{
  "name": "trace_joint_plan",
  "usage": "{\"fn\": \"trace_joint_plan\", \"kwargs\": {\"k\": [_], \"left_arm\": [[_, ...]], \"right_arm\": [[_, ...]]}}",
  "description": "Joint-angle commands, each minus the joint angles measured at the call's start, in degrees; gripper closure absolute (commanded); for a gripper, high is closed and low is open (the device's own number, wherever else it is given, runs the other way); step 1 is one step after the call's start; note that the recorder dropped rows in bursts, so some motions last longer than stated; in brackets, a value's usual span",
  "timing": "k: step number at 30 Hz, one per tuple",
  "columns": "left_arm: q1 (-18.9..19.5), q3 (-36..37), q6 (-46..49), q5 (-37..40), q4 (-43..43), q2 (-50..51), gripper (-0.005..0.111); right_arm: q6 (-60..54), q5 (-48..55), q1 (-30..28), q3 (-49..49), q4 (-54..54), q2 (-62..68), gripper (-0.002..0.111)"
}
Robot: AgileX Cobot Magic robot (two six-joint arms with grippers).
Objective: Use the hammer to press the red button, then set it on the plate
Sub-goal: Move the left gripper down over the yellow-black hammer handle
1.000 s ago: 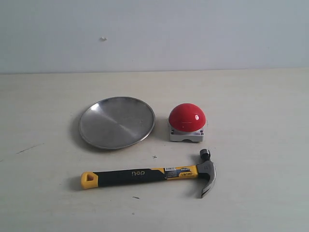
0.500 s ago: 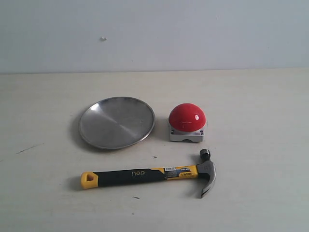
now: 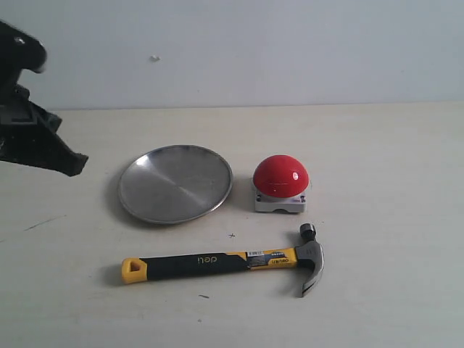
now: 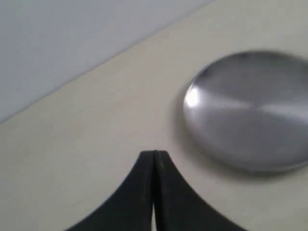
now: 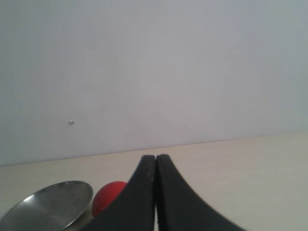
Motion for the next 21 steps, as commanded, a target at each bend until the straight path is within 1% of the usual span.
{"fn": "trace_joint_plan", "kwargs": {"k": [1, 3, 4, 5, 6, 7, 8, 9, 10, 11, 12, 15, 16, 18, 21], "left_arm": [[-0.99, -10.03, 36.80, 23.98, -25.97, 6.39, 0.107], [-0.99, -14.19, 51.59, 31.93, -40.23, 8.89, 0.107], [-0.99, -16.65, 60.47, 34.03, -49.39, 10.37, 0.107], [-1.38, -18.48, 65.56, 33.09, -58.19, 11.47, 0.107], [-2.34, -19.46, 71.61, 30.00, -66.23, 12.52, 0.107], [-3.58, -19.64, 76.10, 26.80, -71.23, 13.20, 0.107], [-5.46, -19.64, 82.97, 23.13, -75.43, 14.30, 0.107], [-7.86, -19.64, 87.57, 19.36, -78.27, 15.62, 0.107], [-10.73, -19.94, 89.05, 16.18, -78.61, 17.60, 0.104], [-12.74, -20.81, 88.79, 14.49, -78.20, 19.49, 0.099], [-14.33, -22.47, 88.05, 14.11, -77.81, 22.38, 0.091], [-15.85, -26.66, 84.92, 15.55, -77.07, 27.93, 0.072], [-16.11, -27.89, 83.85, 16.29, -76.56, 29.50, 0.068], [-16.78, -30.83, 81.76, 18.27, -75.17, 33.20, 0.064], [-18.00, -34.11, 81.01, 19.76, -72.70, 37.89, 0.064]], "right_arm": [[-0.33, -0.81, -0.25, 0.31, 0.26, -0.32, 0.108], [-0.33, -0.81, -0.25, 0.31, 0.26, -0.32, 0.108], [-0.33, -0.81, -0.25, 0.31, 0.26, -0.32, 0.108], [-0.33, -0.81, -0.25, 0.31, 0.26, -0.32, 0.108], [-0.33, -0.81, -0.25, 0.31, 0.26, -0.32, 0.108], [-0.33, -0.81, -0.25, 0.31, 0.26, -0.32, 0.108], [-0.33, -0.81, -0.25, 0.31, 0.26, -0.32, 0.108], [-0.33, -0.81, -0.25, 0.31, 0.26, -0.32, 0.108], [-0.33, -0.81, -0.25, 0.31, 0.26, -0.32, 0.108], [-0.33, -0.81, -0.25, 0.31, 0.26, -0.32, 0.108], [-0.33, -0.81, -0.25, 0.31, 0.26, -0.32, 0.108], [-0.33, -0.81, -0.25, 0.31, 0.26, -0.32, 0.108], [-0.33, -0.81, -0.25, 0.31, 0.26, -0.32, 0.108], [-0.33, -0.81, -0.25, 0.31, 0.26, -0.32, 0.108], [-0.33, -0.81, -0.25, 0.31, 0.26, -0.32, 0.108]]}}
